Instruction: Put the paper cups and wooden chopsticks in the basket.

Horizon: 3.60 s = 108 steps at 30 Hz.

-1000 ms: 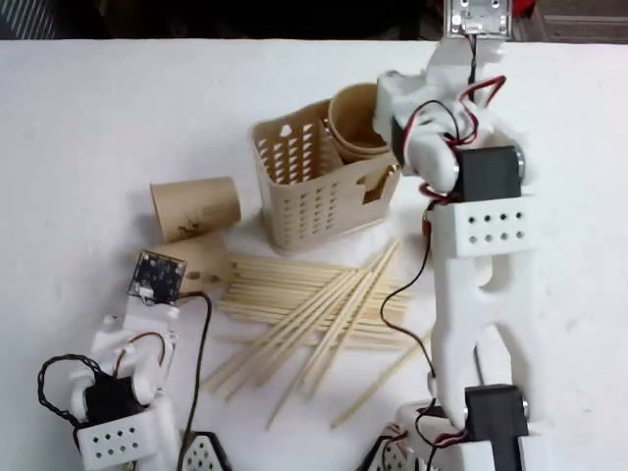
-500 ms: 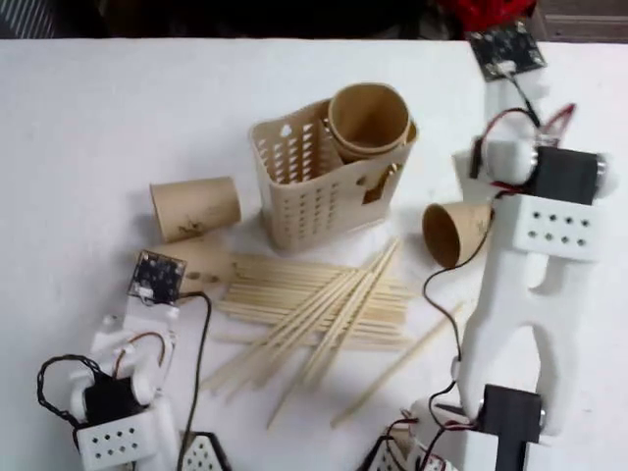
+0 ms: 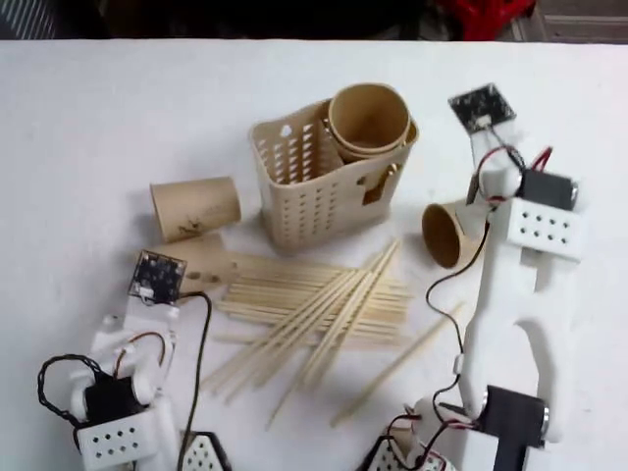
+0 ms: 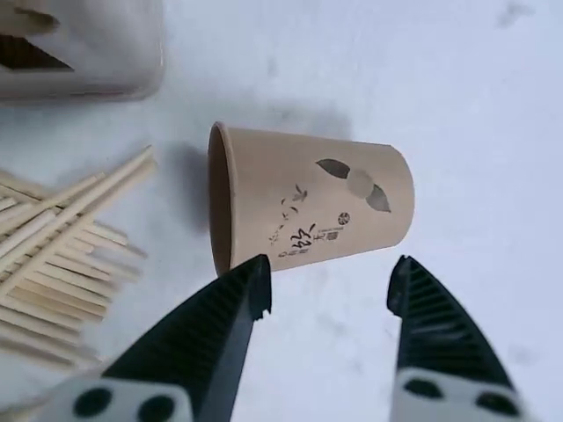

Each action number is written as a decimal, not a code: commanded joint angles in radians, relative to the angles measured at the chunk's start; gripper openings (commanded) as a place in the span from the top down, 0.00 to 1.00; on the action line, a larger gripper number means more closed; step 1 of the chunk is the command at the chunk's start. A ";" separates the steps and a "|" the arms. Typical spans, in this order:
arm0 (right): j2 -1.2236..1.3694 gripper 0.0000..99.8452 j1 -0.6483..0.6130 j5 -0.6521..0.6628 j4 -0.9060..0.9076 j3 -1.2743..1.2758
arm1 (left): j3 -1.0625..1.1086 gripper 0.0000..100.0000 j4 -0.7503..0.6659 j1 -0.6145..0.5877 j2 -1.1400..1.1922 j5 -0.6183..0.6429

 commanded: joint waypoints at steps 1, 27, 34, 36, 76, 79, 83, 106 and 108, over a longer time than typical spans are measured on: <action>-0.082 0.77 0.004 0.020 -0.150 0.133 | -0.002 0.97 0.005 -0.007 -0.007 -0.005; -0.231 0.66 -0.206 -0.101 -0.051 0.143 | -0.002 0.97 0.005 -0.007 -0.007 -0.005; -0.134 0.66 -0.197 -0.097 -0.131 0.196 | -0.002 0.97 0.005 -0.007 -0.007 -0.005; -0.087 0.66 -0.165 -0.095 -0.174 0.201 | -0.002 0.97 0.005 -0.007 -0.007 -0.005; -0.358 0.98 -0.071 -0.457 0.058 -0.423 | -0.002 0.97 0.005 -0.007 -0.007 -0.005; -0.389 0.98 -0.185 -0.525 0.053 -0.482 | -0.002 0.97 0.005 -0.007 -0.007 -0.005; -0.386 0.98 -0.325 -0.554 0.048 -0.506 | -0.002 0.97 0.005 -0.007 -0.007 -0.005; -0.387 0.98 -0.386 -0.555 -0.466 -0.052 | -0.002 0.97 0.005 -0.007 -0.007 -0.005; -0.387 0.97 -0.383 -0.555 -0.464 -0.038 | -0.002 0.97 0.005 -0.007 -0.007 -0.005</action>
